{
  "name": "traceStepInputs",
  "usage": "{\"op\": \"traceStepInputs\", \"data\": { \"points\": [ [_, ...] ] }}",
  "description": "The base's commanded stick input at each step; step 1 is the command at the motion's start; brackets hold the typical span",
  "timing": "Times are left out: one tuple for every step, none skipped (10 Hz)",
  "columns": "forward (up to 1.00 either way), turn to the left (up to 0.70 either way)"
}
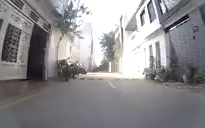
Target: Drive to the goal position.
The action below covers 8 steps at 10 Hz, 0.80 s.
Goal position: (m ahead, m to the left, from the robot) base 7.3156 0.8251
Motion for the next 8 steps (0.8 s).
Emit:
{"op": "traceStepInputs", "data": {
  "points": [
    [0.85, 0.00],
    [0.85, 0.00],
    [0.85, 0.00],
    [0.85, 0.00],
    [0.85, 0.00],
    [0.85, 0.00],
    [0.85, 0.00],
    [0.85, 0.00]
  ]
}}
